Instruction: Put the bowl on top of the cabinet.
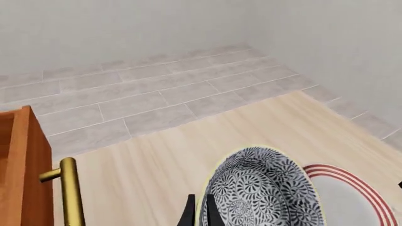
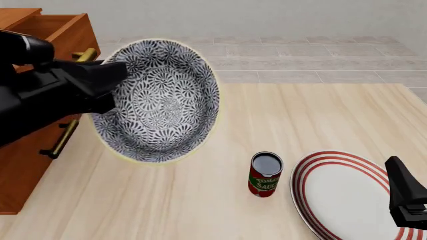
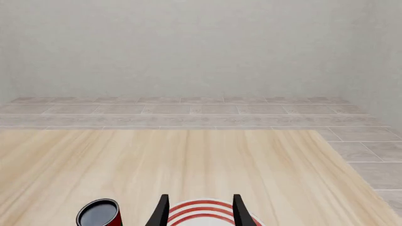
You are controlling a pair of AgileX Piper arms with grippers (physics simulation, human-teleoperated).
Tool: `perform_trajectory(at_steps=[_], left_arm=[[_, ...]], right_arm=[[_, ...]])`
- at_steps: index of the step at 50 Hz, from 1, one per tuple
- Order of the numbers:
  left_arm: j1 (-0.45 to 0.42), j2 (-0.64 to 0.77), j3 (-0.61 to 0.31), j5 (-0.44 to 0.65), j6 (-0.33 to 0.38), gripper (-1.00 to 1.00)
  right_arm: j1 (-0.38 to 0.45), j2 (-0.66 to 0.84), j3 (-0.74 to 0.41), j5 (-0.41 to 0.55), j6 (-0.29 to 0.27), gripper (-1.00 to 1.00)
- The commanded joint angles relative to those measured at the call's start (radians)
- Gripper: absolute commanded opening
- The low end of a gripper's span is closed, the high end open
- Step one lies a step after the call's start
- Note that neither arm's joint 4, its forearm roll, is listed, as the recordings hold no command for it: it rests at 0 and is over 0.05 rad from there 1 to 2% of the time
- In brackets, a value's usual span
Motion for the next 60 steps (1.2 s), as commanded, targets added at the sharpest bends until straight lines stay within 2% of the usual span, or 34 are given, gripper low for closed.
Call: perform_trajectory(at_steps=[1, 10, 16, 29, 30, 31, 37, 39, 44, 45, 46, 48, 49, 51, 53, 56, 58, 59, 60], left_arm=[[-0.001, -0.069, -0.029, 0.051, -0.023, -1.0], [-0.016, -0.093, -0.049, 0.083, -0.056, -1.0], [-0.003, -0.105, -0.064, 0.102, -0.053, -1.0], [0.037, -0.128, -0.107, 0.154, -0.035, -1.0], [0.047, -0.126, -0.117, 0.163, -0.039, -1.0], [0.08, -0.123, -0.125, 0.176, -0.013, -1.0], [0.062, -0.128, -0.147, 0.195, -0.034, -1.0], [0.084, -0.149, -0.148, 0.192, -0.005, -1.0], [0.091, -0.151, -0.156, 0.203, -0.021, -1.0], [0.125, -0.156, -0.159, 0.208, -0.004, -1.0], [0.122, -0.16, -0.16, 0.208, 0.006, -1.0], [0.14, -0.163, -0.163, 0.213, -0.007, -1.0], [0.156, -0.186, -0.165, 0.216, 0.021, -1.0], [0.147, -0.193, -0.177, 0.228, 0.009, -1.0], [0.122, -0.207, -0.182, 0.222, 0.027, -1.0], [0.139, -0.201, -0.19, 0.232, 0.006, -1.0], [0.121, -0.203, -0.2, 0.237, 0.013, -1.0], [0.151, -0.214, -0.202, 0.241, 0.016, -1.0], [0.146, -0.213, -0.207, 0.243, 0.013, -1.0]], right_arm=[[0.0, 0.0, 0.0, 0.0, 0.0, 1.0], [0.0, 0.0, 0.0, 0.0, 0.0, 1.0], [0.0, 0.0, 0.0, 0.0, 0.0, 1.0], [0.0, 0.0, 0.0, 0.0, 0.0, 1.0], [0.0, 0.0, 0.0, 0.0, 0.0, 1.0], [0.0, 0.0, 0.0, 0.0, 0.0, 1.0], [0.0, 0.0, 0.0, 0.0, 0.0, 1.0], [0.0, 0.0, 0.0, 0.0, 0.0, 1.0], [0.0, 0.0, 0.0, 0.0, 0.0, 1.0], [0.0, 0.0, 0.0, 0.0, 0.0, 1.0], [0.0, 0.0, 0.0, 0.0, 0.0, 1.0], [0.0, 0.0, 0.0, 0.0, 0.0, 1.0], [0.0, 0.0, 0.0, 0.0, 0.0, 1.0], [0.0, 0.0, 0.0, 0.0, 0.0, 1.0], [0.0, 0.0, 0.0, 0.0, 0.0, 1.0], [0.0, 0.0, 0.0, 0.0, 0.0, 1.0], [0.0, 0.0, 0.0, 0.0, 0.0, 1.0], [0.0, 0.0, 0.0, 0.0, 0.0, 1.0], [0.0, 0.0, 0.0, 0.0, 0.0, 1.0]])
